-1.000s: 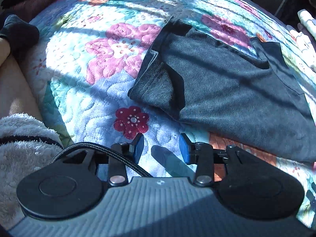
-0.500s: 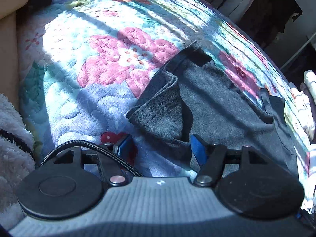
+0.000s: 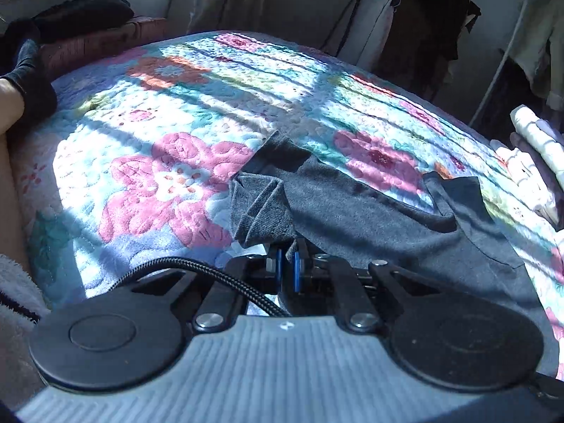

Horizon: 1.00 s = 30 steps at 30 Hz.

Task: Fold clothes

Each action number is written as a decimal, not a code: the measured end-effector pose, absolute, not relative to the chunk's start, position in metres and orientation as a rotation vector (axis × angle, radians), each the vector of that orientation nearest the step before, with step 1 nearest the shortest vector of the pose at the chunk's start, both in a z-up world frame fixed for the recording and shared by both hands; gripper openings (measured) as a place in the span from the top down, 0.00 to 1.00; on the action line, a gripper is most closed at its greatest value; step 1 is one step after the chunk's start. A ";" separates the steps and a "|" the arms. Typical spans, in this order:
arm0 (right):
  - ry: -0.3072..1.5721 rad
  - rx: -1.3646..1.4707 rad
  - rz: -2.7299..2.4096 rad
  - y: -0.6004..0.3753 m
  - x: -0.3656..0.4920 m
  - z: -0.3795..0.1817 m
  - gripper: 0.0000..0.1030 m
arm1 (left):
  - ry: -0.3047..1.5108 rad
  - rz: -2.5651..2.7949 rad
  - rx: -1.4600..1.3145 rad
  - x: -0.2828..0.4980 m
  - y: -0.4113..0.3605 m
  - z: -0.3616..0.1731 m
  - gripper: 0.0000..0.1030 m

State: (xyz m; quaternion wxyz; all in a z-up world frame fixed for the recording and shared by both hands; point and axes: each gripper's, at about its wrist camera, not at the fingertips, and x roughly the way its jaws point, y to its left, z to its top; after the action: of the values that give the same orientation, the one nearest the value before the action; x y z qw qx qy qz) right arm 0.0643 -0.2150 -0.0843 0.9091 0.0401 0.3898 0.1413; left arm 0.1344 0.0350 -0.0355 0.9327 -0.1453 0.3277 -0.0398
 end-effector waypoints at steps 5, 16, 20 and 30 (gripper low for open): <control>0.746 0.303 0.260 -0.258 0.050 -0.071 0.38 | 0.624 -0.279 -0.301 0.134 -0.016 -0.016 0.95; 0.666 0.779 0.207 -0.357 0.022 -0.085 0.37 | 0.893 -0.627 -0.136 0.144 -0.126 -0.059 0.95; 0.736 0.775 0.161 -0.350 0.031 -0.096 0.35 | 0.919 -0.640 -0.187 0.141 -0.114 -0.074 0.95; 0.661 0.658 0.167 -0.317 0.037 -0.047 0.26 | 0.779 -0.667 -0.089 0.118 -0.110 -0.048 0.95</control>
State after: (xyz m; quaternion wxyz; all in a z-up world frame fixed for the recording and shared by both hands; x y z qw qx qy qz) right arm 0.0367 -0.3174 -0.0471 0.8897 0.3170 0.3184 0.0806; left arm 0.1177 -0.1098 -0.0483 0.8704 -0.0426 0.3726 -0.3188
